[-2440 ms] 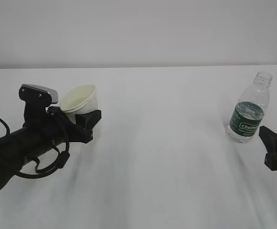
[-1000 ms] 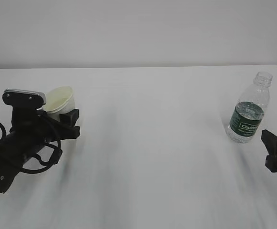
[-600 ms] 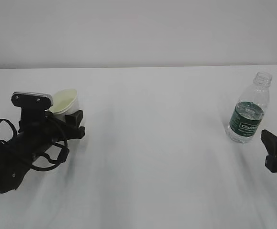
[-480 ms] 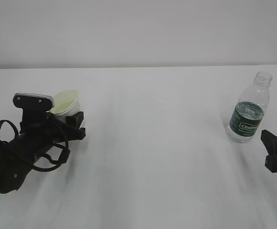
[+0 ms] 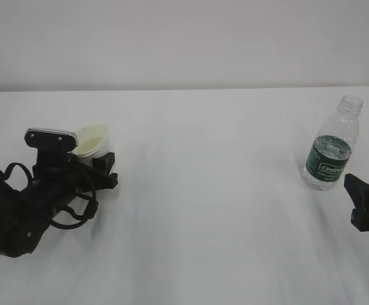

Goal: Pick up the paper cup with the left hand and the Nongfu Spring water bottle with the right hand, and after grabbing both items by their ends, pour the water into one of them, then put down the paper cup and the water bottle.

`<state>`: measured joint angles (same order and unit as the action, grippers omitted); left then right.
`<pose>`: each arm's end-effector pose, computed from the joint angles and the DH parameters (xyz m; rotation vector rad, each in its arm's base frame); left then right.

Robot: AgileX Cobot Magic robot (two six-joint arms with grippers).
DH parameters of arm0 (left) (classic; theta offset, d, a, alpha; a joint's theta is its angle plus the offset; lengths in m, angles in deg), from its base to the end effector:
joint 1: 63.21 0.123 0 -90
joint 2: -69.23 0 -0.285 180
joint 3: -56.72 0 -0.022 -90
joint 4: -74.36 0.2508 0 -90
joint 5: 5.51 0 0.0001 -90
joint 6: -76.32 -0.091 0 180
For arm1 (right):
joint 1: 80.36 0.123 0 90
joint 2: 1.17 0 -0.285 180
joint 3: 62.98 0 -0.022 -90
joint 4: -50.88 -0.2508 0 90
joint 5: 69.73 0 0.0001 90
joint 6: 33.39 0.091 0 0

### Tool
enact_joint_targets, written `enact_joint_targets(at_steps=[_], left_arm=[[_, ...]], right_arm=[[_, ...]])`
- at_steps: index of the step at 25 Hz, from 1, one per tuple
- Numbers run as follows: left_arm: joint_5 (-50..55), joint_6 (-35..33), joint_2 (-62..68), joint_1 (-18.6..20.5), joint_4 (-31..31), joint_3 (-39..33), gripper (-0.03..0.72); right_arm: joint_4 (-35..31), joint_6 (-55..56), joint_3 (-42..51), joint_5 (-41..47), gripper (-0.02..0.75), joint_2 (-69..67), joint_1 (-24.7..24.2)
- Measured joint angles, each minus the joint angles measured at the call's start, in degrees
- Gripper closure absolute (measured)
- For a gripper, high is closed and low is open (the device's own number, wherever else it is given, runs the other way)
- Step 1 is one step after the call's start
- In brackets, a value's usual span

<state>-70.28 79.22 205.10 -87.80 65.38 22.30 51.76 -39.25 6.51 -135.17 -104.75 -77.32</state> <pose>0.3283 -0.1361 0.0533 0.1885 1.8414 -0.2514 0.2053 0.0122 0.1261 -0.1613 1.8717 -0.0251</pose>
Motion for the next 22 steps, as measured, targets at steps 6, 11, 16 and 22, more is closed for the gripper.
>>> enact_joint_targets(at_steps=[6,11,16,22], left_arm=[[0.0,0.0,0.1,0.0,0.0,0.0,0.200],[-0.4,0.8,0.1,0.0,0.0,0.0,0.147],[-0.6,1.8,0.1,0.0,0.2,-0.3,0.080],[-0.7,4.4,0.1,0.0,3.0,-2.1,0.071]], right_arm=[[0.3,0.0,0.0,0.0,0.165,0.0,0.0],[0.3,0.0,0.0,0.0,0.165,0.0,0.0],[0.4,0.0,0.0,0.0,0.165,0.0,0.0],[0.4,0.0,0.0,0.0,0.165,0.0,0.0]])
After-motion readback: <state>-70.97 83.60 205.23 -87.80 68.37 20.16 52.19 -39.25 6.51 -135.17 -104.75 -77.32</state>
